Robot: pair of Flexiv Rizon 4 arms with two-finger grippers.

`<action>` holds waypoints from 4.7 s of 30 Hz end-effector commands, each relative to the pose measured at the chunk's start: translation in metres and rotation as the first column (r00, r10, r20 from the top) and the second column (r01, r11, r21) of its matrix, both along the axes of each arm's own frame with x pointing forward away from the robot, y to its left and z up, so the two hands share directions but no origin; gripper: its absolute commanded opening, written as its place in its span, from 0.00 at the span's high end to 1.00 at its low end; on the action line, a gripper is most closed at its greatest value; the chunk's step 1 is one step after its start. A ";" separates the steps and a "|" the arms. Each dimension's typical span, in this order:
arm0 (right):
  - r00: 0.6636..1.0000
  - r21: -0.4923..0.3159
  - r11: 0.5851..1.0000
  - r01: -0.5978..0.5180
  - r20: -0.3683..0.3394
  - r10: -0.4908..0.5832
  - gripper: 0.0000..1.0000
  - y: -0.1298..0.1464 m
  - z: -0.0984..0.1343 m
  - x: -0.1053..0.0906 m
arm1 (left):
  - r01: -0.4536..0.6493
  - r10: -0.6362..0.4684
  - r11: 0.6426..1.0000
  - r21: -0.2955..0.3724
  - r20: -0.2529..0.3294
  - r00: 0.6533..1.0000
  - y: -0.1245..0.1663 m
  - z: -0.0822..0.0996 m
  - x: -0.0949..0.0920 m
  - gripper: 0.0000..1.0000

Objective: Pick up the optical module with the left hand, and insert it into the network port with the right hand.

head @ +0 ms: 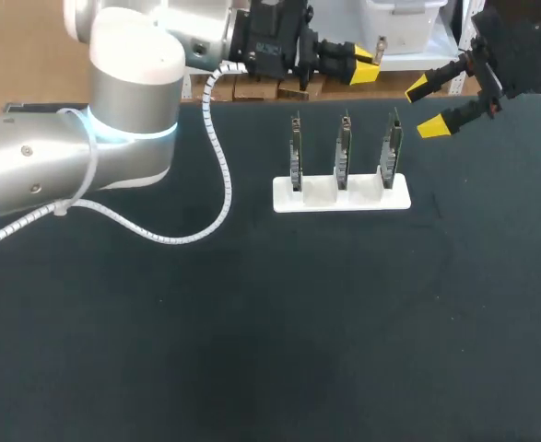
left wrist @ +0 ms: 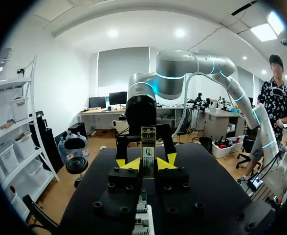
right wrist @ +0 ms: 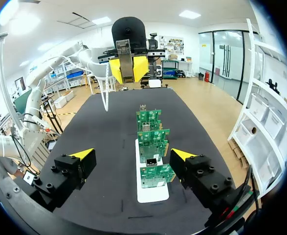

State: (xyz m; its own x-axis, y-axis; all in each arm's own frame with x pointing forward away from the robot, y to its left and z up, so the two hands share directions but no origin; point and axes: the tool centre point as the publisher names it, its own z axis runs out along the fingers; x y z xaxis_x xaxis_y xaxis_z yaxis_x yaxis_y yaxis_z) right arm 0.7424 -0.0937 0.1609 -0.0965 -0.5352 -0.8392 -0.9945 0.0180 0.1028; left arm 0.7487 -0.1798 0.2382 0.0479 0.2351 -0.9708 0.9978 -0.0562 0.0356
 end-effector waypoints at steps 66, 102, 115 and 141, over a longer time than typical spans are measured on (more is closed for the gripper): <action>1.000 -0.001 1.000 0.003 0.003 -0.003 0.00 0.000 0.000 -0.002 | -0.037 0.024 0.995 -0.092 -0.136 0.990 -0.053 -0.055 -0.013 1.00; 1.000 -0.001 1.000 0.003 0.003 -0.003 0.00 0.000 0.000 -0.002 | -0.086 0.079 0.995 -0.057 -0.125 0.989 -0.047 -0.071 0.008 1.00; 1.000 -0.001 1.000 0.003 0.003 -0.003 0.00 0.000 0.000 -0.002 | -0.079 0.079 0.997 0.002 -0.112 0.991 -0.046 -0.067 0.014 1.00; 1.000 -0.001 1.000 0.003 0.003 -0.003 0.00 0.000 0.000 -0.002 | -0.063 0.073 0.995 0.081 -0.126 0.989 -0.047 -0.073 0.010 1.00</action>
State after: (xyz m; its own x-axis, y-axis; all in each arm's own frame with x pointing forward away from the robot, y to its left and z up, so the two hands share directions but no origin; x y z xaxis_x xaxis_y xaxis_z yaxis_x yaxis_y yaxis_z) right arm 0.7424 -0.0937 0.1609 -0.0965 -0.5353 -0.8392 -0.9945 0.0180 0.1028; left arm 0.7545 -0.2247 0.1611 -0.0926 0.2920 -0.9519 0.9957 0.0217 -0.0902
